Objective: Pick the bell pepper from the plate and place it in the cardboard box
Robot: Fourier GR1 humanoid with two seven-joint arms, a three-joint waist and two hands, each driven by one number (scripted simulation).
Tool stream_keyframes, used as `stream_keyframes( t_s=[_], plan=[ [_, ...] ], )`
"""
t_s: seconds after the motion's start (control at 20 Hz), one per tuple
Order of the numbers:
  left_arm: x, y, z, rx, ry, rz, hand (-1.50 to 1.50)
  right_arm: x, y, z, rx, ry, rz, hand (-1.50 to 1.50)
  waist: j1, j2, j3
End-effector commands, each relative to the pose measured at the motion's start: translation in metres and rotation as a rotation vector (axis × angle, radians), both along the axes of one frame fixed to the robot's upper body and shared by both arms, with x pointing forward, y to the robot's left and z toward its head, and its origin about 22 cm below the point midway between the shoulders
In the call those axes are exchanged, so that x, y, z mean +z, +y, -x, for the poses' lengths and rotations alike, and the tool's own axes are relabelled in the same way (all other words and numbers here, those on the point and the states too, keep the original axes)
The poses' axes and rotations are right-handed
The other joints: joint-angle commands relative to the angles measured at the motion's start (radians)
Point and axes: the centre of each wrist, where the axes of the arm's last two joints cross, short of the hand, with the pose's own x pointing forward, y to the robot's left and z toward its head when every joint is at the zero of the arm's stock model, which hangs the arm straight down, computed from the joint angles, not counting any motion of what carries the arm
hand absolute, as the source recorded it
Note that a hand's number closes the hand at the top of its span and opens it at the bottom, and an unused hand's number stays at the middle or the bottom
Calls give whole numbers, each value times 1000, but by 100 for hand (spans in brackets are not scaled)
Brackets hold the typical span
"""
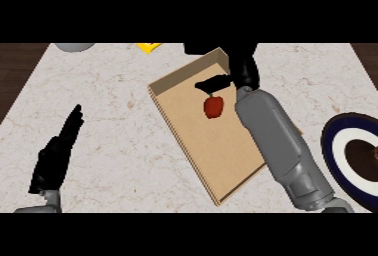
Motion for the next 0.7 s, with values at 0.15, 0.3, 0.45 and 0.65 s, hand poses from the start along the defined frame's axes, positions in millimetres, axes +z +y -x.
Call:
stream_keyframes(
  t_s=[0.15,0.3,0.45,0.65],
  plan=[
    [-14,15,10,9,1,-8,0,7,-54,-8,-113,-123,-311,-150,-9,-1,0],
    [4,0,0,8,1,1,0,11,-79,-7,-142,-156,-424,-150,-15,-5,0],
    [2,7,0,20,2,-9,0,23,-126,-6,-226,-178,-451,-150,-25,-8,0],
    [4,6,3,38,15,5,0,22,-194,6,-348,-206,-463,-150,-23,-8,0]
  ],
)
